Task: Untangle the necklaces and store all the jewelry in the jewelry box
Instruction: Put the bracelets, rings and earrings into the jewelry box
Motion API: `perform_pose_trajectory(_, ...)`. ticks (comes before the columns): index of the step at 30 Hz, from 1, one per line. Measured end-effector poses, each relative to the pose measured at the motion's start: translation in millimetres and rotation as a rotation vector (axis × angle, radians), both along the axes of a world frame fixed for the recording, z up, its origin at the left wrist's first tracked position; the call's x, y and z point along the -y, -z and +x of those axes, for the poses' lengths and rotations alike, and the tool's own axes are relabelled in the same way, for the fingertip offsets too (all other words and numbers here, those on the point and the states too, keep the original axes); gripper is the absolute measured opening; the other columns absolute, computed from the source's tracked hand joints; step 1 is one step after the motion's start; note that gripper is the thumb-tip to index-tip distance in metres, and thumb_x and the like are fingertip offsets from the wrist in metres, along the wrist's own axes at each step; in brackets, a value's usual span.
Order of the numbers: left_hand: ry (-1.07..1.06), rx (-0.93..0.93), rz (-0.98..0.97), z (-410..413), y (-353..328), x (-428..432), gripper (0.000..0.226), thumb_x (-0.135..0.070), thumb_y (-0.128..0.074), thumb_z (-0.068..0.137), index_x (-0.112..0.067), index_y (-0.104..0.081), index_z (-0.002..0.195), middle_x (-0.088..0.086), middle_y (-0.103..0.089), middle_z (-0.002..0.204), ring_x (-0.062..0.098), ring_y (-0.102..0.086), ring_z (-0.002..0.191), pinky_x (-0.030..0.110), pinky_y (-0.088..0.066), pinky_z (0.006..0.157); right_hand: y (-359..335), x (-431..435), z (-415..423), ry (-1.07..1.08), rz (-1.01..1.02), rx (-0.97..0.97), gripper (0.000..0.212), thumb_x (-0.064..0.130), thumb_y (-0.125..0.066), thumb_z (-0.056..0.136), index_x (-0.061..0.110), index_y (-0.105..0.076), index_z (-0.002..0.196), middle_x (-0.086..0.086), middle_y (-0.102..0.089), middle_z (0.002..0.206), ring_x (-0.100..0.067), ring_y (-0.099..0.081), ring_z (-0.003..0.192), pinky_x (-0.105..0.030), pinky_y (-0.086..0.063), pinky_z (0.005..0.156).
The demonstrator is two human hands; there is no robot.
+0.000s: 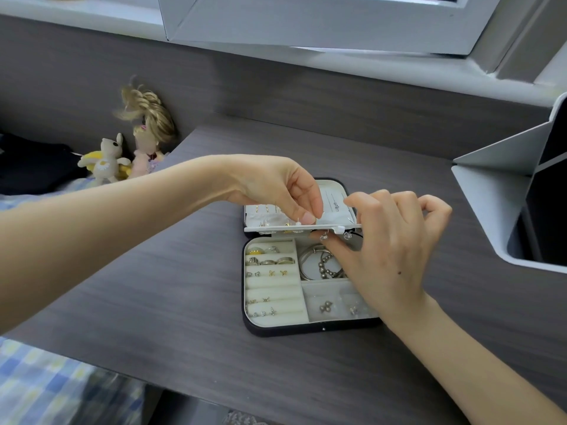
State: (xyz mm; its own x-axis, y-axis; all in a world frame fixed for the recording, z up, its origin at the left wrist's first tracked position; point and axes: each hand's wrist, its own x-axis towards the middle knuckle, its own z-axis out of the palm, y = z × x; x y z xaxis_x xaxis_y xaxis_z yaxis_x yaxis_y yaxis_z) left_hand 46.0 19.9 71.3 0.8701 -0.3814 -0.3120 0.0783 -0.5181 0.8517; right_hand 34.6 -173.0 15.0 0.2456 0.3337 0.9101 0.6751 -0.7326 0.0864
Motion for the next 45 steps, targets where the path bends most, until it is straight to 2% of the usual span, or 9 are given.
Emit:
perform_pose_trajectory(7, -0.017, -0.027, -0.067, -3, 4, -3, 0.014, 0.002, -0.066, 0.080, -0.011, -0.069, 0.084, 0.001, -0.067, 0.076, 0.007, -0.060, 0.068, 0.014, -0.048, 0.068, -1, 1, 0, 0.004, -0.005, -0.003, 0.041, 0.045, -0.072, 0.079, 0.016, -0.048, 0.095, -0.002, -0.056, 0.072, -0.019, -0.040, 0.070, -0.037, -0.026, 0.074)
perform_pose_trajectory(10, -0.012, -0.061, -0.120, -6, 8, -3, 0.012, -0.007, -0.067, 0.076, -0.009, -0.069, 0.089, 0.015, -0.062, 0.090, 0.021, -0.054, 0.082, 0.031, -0.042, 0.079, 0, 0, 0, 0.002, -0.003, -0.006, 0.041, 0.046, -0.071, 0.079, 0.016, -0.048, 0.095, -0.002, -0.057, 0.072, -0.019, -0.040, 0.070, -0.037, -0.026, 0.074)
perform_pose_trajectory(12, -0.030, -0.078, -0.161, -7, 12, -4, 0.014, -0.013, -0.067, 0.072, -0.010, -0.071, 0.086, 0.012, -0.063, 0.087, 0.023, -0.053, 0.081, 0.036, -0.038, 0.078, 0, 1, 0, 0.000, -0.004, -0.008, 0.040, 0.045, -0.071, 0.079, 0.016, -0.048, 0.095, -0.001, -0.057, 0.072, -0.019, -0.040, 0.070, -0.037, -0.027, 0.074)
perform_pose_trajectory(21, -0.042, -0.106, -0.147, -6, 15, -8, 0.008, -0.009, -0.060, 0.086, -0.010, -0.067, 0.084, -0.004, -0.063, 0.070, 0.007, -0.053, 0.064, 0.020, -0.043, 0.063, 0, 1, 0, -0.005, -0.005, -0.011, 0.040, 0.043, -0.073, 0.077, 0.016, -0.048, 0.095, -0.001, -0.057, 0.072, -0.018, -0.040, 0.071, -0.037, -0.026, 0.075)
perform_pose_trajectory(25, -0.029, -0.122, -0.128, -6, 15, -7, 0.011, -0.016, -0.061, 0.083, -0.010, -0.069, 0.085, -0.002, -0.064, 0.078, 0.013, -0.051, 0.075, 0.026, -0.040, 0.071, -1, 1, 0, -0.005, -0.002, -0.009, 0.039, 0.044, -0.070, 0.079, 0.016, -0.048, 0.095, -0.001, -0.058, 0.073, -0.018, -0.041, 0.071, -0.037, -0.027, 0.074)
perform_pose_trajectory(31, -0.028, -0.124, -0.119, -6, 14, -5, 0.010, -0.007, -0.057, 0.088, -0.008, -0.067, 0.089, 0.005, -0.060, 0.084, 0.015, -0.050, 0.075, 0.025, -0.040, 0.068, -1, 0, 0, 0.001, -0.003, -0.001, 0.041, 0.046, -0.071, 0.079, 0.015, -0.048, 0.095, -0.001, -0.057, 0.072, -0.018, -0.040, 0.071, -0.037, -0.027, 0.074)
perform_pose_trajectory(35, -0.020, -0.128, -0.140, -5, 14, -5, 0.009, -0.014, -0.062, 0.081, -0.010, -0.069, 0.086, 0.004, -0.061, 0.082, 0.017, -0.049, 0.077, 0.027, -0.039, 0.070, -1, 0, 0, 0.012, 0.001, 0.000, 0.040, 0.042, -0.073, 0.077, 0.016, -0.048, 0.094, -0.001, -0.056, 0.071, -0.018, -0.039, 0.071, -0.037, -0.027, 0.074)
perform_pose_trajectory(39, -0.027, -0.146, -0.178, -6, 14, -6, 0.011, -0.014, -0.063, 0.077, -0.011, -0.068, 0.086, -0.005, -0.066, 0.074, 0.008, -0.055, 0.069, 0.019, -0.045, 0.064, -1, 0, 0, 0.010, 0.001, -0.008, 0.038, 0.042, -0.071, 0.078, 0.016, -0.048, 0.094, 0.000, -0.056, 0.071, -0.018, -0.039, 0.071, -0.037, -0.027, 0.074)
perform_pose_trajectory(45, -0.083, -0.154, -0.279, -10, 15, -9, 0.011, -0.011, -0.065, 0.073, -0.013, -0.069, 0.083, -0.002, -0.065, 0.072, 0.009, -0.055, 0.064, 0.018, -0.046, 0.060, -1, 1, -1, 0.013, -0.003, -0.020, 0.041, 0.041, -0.073, 0.075, 0.016, -0.047, 0.095, 0.000, -0.056, 0.072, -0.018, -0.040, 0.072, -0.037, -0.026, 0.075)
